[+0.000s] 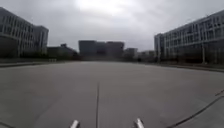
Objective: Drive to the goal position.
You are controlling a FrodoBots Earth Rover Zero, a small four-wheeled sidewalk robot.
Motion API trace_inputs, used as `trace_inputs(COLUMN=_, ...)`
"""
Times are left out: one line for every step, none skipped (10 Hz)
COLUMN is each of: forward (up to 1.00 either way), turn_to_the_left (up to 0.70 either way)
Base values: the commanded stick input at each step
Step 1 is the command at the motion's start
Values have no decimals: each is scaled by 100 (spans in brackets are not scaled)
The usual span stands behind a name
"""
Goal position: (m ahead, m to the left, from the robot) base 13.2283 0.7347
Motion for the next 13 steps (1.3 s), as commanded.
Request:
trace_inputs(forward=100, turn_to_the_left=6)
trace_inputs(forward=100, turn_to_the_left=6)
trace_inputs(forward=100, turn_to_the_left=6)
trace_inputs(forward=100, turn_to_the_left=6)
trace_inputs(forward=100, turn_to_the_left=6)
trace_inputs(forward=100, turn_to_the_left=6)
trace_inputs(forward=100, turn_to_the_left=6)
trace_inputs(forward=100, turn_to_the_left=6)
trace_inputs(forward=100, turn_to_the_left=6)
trace_inputs(forward=100, turn_to_the_left=6)
trace_inputs(forward=100, turn_to_the_left=-3)
trace_inputs(forward=100, turn_to_the_left=-18)
trace_inputs(forward=100, turn_to_the_left=-28)
